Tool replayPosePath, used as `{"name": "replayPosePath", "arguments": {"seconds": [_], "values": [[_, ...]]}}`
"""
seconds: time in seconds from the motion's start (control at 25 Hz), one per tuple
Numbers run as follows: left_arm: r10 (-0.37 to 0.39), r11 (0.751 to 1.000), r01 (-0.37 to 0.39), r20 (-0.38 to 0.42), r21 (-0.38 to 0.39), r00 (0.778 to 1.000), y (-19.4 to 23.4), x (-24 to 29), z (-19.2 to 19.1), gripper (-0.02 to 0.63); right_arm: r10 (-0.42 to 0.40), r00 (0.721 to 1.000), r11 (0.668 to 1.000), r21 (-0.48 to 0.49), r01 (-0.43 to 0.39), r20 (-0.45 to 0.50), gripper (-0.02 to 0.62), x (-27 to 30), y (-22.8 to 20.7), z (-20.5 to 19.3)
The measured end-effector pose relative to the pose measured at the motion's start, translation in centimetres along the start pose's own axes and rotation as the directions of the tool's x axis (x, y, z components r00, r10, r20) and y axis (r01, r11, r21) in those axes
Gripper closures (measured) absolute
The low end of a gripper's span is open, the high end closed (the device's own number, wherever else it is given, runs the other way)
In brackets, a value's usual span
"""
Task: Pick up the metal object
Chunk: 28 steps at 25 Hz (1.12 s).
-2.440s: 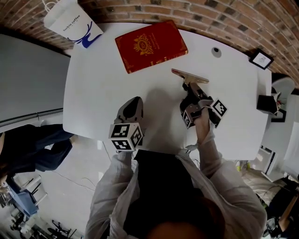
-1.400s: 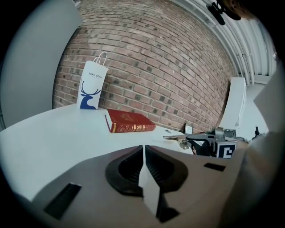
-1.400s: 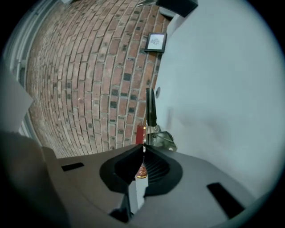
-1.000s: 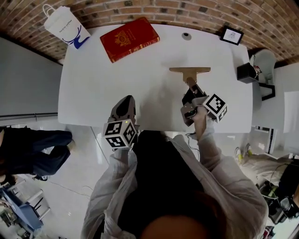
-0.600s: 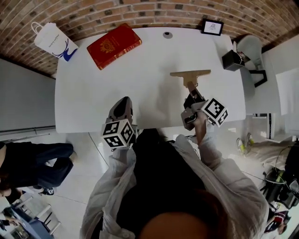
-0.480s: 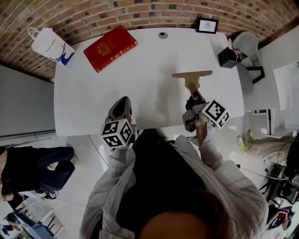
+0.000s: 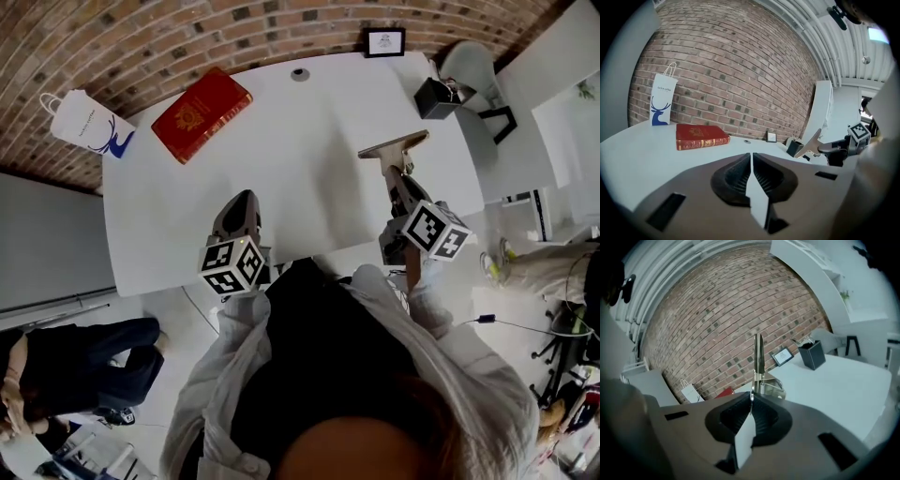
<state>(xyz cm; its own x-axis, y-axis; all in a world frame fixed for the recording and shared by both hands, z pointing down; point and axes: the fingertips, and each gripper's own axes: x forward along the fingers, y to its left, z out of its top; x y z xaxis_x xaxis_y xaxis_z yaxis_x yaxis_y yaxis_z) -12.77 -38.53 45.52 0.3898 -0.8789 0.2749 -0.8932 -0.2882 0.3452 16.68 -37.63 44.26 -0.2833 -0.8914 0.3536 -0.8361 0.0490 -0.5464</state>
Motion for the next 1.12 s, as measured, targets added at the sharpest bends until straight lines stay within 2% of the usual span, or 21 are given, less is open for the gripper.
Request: {"name": "replayPosePath", "arguments": {"seconds": [0.2, 0.32, 0.52, 0.64, 0.84, 1.12], "values": [[-0.024, 0.999, 0.024, 0.009, 0.025, 1.0, -0.7, 0.4, 0.8, 0.577, -0.087, 0.996, 0.982, -0.169, 0.087, 0.006, 0.578, -1.1, -0.9, 0.2], [-0.038, 0.998, 0.037, 0.015, 0.046, 0.999, -1.1, 0.5, 1.2, 0.577, -0.132, 0.991, 0.951, -0.282, 0.127, 0.001, 0.58, -1.3, -1.4, -0.3], [-0.051, 0.995, 0.049, 0.016, 0.085, 0.999, -1.8, 0.8, 1.2, 0.577, -0.165, 0.986, 0.895, -0.424, 0.139, -0.026, 0.58, -0.9, -1.4, -1.4], [-0.051, 0.995, 0.049, 0.012, 0.086, 0.999, -1.9, 0.8, 0.9, 0.577, -0.161, 0.986, 0.881, -0.454, 0.131, -0.03, 0.58, -0.5, -1.1, -1.6], [-0.041, 0.996, 0.041, 0.006, 0.084, 0.999, -1.4, 0.8, 0.5, 0.577, -0.153, 0.986, 0.878, -0.467, 0.101, -0.073, 0.58, 0.2, -1.1, -2.6], [-0.034, 0.996, 0.035, -0.005, 0.077, 0.999, -0.8, 0.8, 0.1, 0.577, -0.149, 0.986, 0.877, -0.472, 0.094, -0.081, 0.581, 0.7, -0.9, -3.2]]}}
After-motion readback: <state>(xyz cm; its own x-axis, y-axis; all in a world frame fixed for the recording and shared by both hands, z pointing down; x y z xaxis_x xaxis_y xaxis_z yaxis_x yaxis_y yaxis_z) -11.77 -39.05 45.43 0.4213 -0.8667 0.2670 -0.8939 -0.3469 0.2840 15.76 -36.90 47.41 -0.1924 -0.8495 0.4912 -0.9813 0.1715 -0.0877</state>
